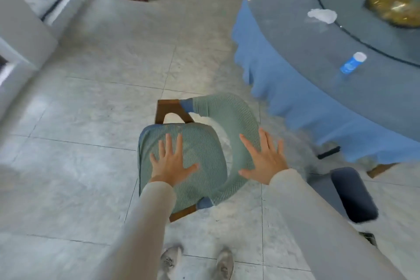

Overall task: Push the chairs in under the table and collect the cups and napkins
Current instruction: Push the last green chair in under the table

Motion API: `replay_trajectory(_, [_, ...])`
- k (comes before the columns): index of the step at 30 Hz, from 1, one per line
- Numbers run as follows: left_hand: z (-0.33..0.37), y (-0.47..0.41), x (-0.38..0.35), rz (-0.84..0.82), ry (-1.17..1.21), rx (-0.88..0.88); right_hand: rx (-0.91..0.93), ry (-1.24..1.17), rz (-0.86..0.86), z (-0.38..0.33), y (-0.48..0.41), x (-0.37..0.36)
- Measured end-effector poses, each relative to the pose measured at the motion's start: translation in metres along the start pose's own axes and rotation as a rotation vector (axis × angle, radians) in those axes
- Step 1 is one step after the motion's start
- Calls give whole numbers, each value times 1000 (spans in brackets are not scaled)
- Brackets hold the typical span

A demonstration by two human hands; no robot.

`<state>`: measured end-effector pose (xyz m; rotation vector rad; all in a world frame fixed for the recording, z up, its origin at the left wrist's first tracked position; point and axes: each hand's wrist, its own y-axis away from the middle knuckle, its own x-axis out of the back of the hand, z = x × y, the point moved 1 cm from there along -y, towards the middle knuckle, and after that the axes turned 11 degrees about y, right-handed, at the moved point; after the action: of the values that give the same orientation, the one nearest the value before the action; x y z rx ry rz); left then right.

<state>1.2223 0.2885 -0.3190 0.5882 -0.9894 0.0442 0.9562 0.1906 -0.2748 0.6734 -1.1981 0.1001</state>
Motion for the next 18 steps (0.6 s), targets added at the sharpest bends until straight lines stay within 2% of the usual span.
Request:
replay_trajectory(3, [-2, 2, -65, -137, 49, 54, 188, 158, -67, 18, -40, -16])
replay_trajectory(6, [8, 1, -131, -276, 128, 96, 287, 347, -93, 28, -77, -31])
replay_trajectory(9, [28, -6, -191, -397, 187, 103, 362, 523, 31, 26, -97, -46])
replay_trajectory(11, [43, -15, -216, -338, 208, 90, 439, 629, 173, 27, -101, -55])
replay_trajectory(14, [53, -31, -231, -183, 239, 42, 527, 665, 254, 35, -103, -61])
replay_trajectory(18, [47, -36, -237, -219, 225, -9, 570, 675, 300, 38, -104, -58])
